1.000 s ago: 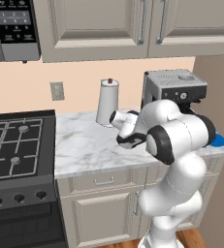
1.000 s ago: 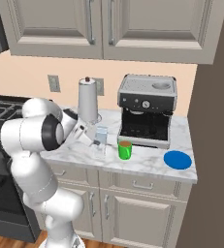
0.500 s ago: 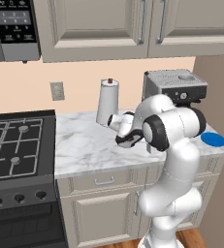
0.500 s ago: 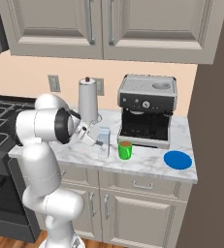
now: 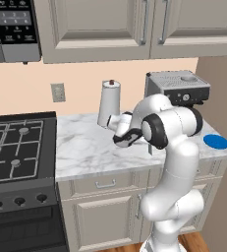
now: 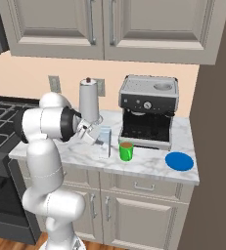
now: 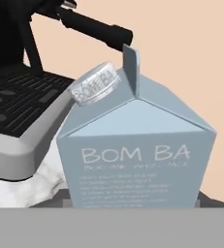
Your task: Take a sugar cube from the saucer and place it inside the coffee. Then, grab milk from the fridge and place it next to the coffee on the counter to sweeten the coffee.
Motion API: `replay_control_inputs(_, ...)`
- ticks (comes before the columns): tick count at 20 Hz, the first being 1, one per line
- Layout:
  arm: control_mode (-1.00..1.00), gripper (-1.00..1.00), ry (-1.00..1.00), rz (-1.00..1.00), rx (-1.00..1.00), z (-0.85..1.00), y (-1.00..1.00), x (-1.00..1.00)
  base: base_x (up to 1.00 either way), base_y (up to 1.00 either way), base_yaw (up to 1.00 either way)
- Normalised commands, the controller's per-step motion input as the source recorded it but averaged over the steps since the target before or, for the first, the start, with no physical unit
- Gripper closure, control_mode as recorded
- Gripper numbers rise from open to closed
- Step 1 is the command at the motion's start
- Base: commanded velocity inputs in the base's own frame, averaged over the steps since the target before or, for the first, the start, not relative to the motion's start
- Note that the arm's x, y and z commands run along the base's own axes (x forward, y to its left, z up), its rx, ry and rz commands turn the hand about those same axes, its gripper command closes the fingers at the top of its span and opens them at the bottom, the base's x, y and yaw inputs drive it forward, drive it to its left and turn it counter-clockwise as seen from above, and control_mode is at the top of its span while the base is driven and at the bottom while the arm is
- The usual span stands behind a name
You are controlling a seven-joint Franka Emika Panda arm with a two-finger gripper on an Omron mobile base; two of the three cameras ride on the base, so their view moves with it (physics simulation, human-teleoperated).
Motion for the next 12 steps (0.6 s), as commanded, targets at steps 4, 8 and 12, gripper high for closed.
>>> replay_control_inputs(4,-1.0,-1.0,-0.06,0.0,0.0,-0.01,0.0,-0.16,0.0,0.0,0.0)
replay_control_inputs(8,-1.0,-1.0,-0.1,0.0,0.0,0.0,0.0,-0.18,0.0,0.0,0.0)
replay_control_inputs(12,-1.0,-1.0,-0.09,0.0,0.0,0.0,0.0,-0.16,0.0,0.0,0.0)
